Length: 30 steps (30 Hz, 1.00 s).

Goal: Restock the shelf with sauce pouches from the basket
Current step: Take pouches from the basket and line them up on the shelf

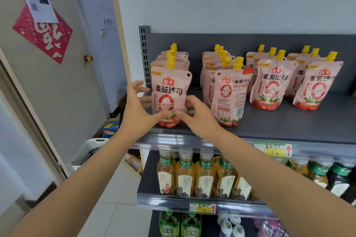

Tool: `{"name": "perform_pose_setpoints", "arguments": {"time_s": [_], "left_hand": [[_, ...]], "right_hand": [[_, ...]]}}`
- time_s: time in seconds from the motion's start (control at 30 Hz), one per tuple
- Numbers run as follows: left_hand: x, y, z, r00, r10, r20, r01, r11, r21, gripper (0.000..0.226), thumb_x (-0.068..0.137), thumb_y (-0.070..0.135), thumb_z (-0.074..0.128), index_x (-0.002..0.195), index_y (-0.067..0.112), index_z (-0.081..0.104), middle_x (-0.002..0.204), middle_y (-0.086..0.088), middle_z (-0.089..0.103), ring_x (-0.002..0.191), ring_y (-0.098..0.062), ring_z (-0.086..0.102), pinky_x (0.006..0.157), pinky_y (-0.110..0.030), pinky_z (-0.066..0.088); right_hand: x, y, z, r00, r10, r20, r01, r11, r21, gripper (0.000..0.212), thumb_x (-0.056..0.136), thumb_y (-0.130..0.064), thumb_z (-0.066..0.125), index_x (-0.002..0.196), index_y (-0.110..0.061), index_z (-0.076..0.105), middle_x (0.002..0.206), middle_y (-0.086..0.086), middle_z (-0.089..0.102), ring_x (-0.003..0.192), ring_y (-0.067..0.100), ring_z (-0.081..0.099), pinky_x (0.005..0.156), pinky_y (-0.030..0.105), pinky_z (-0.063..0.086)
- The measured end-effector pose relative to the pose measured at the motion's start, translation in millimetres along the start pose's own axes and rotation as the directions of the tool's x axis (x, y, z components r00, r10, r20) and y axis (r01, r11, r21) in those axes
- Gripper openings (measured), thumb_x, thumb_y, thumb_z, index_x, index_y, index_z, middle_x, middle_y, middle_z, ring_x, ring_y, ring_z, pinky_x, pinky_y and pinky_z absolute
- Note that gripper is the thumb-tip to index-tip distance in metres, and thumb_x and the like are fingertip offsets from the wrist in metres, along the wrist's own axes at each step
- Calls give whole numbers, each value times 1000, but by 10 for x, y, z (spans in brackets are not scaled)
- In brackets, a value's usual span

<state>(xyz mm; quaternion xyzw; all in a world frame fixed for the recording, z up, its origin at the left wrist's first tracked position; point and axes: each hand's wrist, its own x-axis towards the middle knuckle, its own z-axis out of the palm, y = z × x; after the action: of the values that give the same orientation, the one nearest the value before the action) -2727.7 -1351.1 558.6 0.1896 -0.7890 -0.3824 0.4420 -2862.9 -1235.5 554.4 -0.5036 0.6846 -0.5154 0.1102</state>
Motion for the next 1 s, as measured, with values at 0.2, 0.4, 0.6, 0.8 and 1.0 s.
{"name": "perform_pose_setpoints", "arguments": {"time_s": [0.2,0.4,0.6,0.8,1.0], "left_hand": [[159,-134,-47,951,-129,281,132,991,9,76,61,21,89,125,22,49,112,13,63,97,-3,62,71,-13,51],[352,-143,-98,868,-148,474,184,983,-29,61,63,9,87,118,20,63,103,9,73,96,-5,68,77,-17,54],[377,-173,-47,890,-146,432,135,989,57,68,58,19,90,118,21,59,106,11,69,97,-5,65,84,-24,54],[311,-144,-11,927,-105,360,67,991,116,76,58,27,90,123,26,51,109,15,62,95,0,58,74,-12,46],[299,-160,-41,880,-132,457,100,991,93,69,56,20,92,115,29,57,103,18,67,92,5,61,73,-10,48]], "right_hand": [[28,22,36,999,-19,-32,20,1000,21,40,86,-16,70,121,-14,51,110,-13,60,94,-2,58,75,5,48],[131,-44,22,1000,-19,-17,22,988,150,42,85,-13,69,124,-9,55,118,-2,64,102,5,63,85,18,55],[140,-46,99,992,-10,-128,12,1000,14,34,88,-18,67,121,-9,61,118,3,68,99,8,64,88,28,56],[97,-56,145,978,-39,-204,2,984,-178,37,92,-31,61,121,-9,55,123,3,65,109,16,62,79,19,51],[122,0,-18,994,94,52,-91,994,-62,56,79,-30,76,127,-14,53,124,-4,64,108,9,61,93,26,51]]}}
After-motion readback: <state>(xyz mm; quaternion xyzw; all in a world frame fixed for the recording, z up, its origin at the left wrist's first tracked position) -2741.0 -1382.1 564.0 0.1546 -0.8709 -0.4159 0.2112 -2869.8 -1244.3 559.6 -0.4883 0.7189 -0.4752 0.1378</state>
